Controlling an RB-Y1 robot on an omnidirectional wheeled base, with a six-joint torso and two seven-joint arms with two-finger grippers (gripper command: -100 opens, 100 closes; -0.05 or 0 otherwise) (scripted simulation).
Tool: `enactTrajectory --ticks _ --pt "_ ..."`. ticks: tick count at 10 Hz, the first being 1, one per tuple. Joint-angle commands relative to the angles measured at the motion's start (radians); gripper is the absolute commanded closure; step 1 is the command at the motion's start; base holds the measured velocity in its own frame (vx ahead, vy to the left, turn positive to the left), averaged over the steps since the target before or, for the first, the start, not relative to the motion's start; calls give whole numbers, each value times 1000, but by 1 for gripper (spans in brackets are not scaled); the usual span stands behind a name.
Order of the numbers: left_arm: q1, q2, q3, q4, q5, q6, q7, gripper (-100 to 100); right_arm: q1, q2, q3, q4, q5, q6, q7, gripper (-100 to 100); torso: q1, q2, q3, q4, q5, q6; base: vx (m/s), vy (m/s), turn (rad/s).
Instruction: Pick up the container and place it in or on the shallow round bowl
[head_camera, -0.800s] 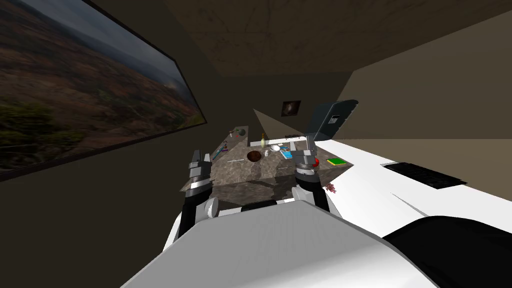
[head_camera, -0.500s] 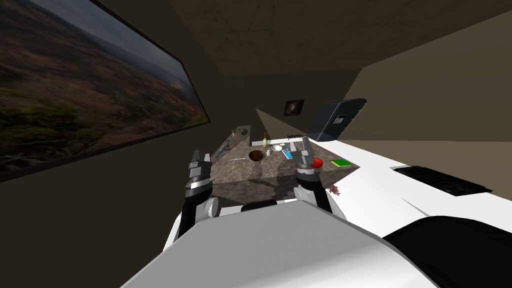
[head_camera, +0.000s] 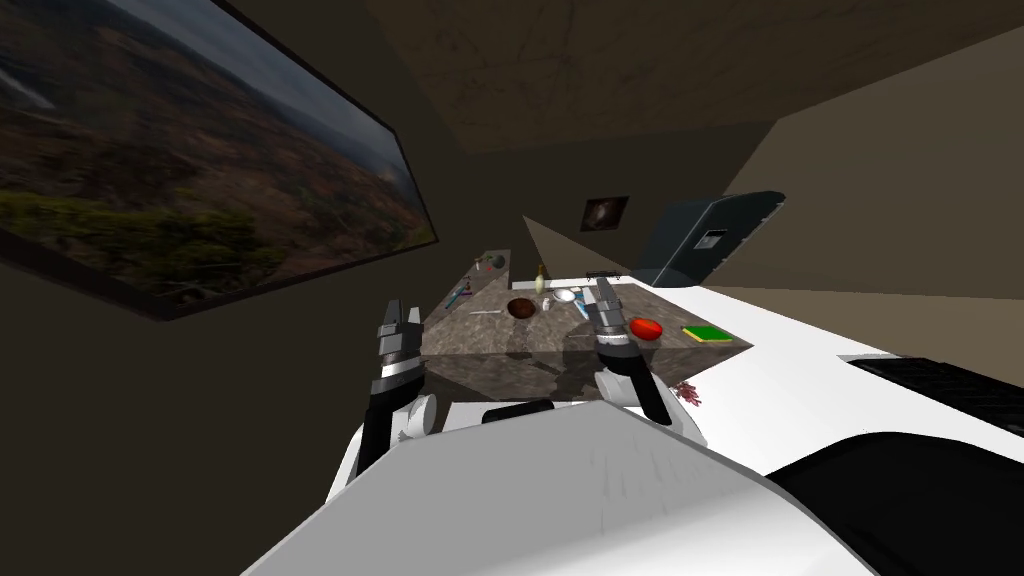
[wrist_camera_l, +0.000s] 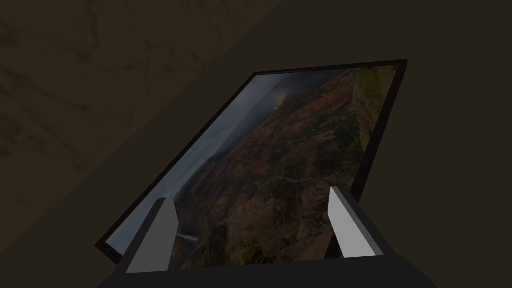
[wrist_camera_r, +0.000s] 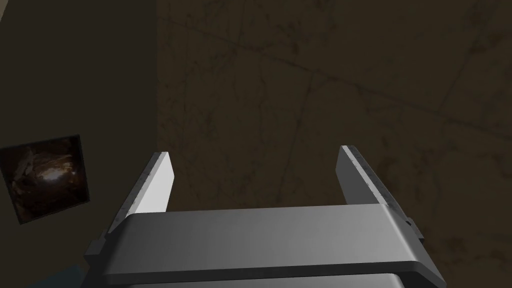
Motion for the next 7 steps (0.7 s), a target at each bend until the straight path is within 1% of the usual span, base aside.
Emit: enactTrajectory --ticks 1,2,3,4,5,6,7 --pt "0 0 0 0 0 0 0 0 -6 -9 -10 13 -3 9 42 -100 0 0 0 0 0 0 -38 31 88" --pt "0 0 0 0 0 0 0 0 -20 -26 -35 40 -13 22 74 -100 0 0 0 0 0 1 -38 36 169" --pt "0 0 0 0 0 0 0 0 -20 -26 -35 40 -13 22 91 -100 0 -1 0 0 0 0 -29 25 80" --pt "0 0 0 0 0 0 0 0 -34 -41 -61 69 -23 35 129 -100 -1 -1 0 0 0 1 -43 30 135" --pt "0 0 0 0 0 0 0 0 -34 -41 -61 69 -23 35 144 -100 -1 0 0 0 0 0 -36 25 119" --pt "0 0 0 0 0 0 0 0 -51 -54 -88 101 -34 48 178 -100 -1 -1 0 0 0 1 -35 37 224" --pt "0 0 0 0 0 0 0 0 -51 -54 -88 101 -34 48 201 -100 0 -1 0 0 0 0 -31 22 98"
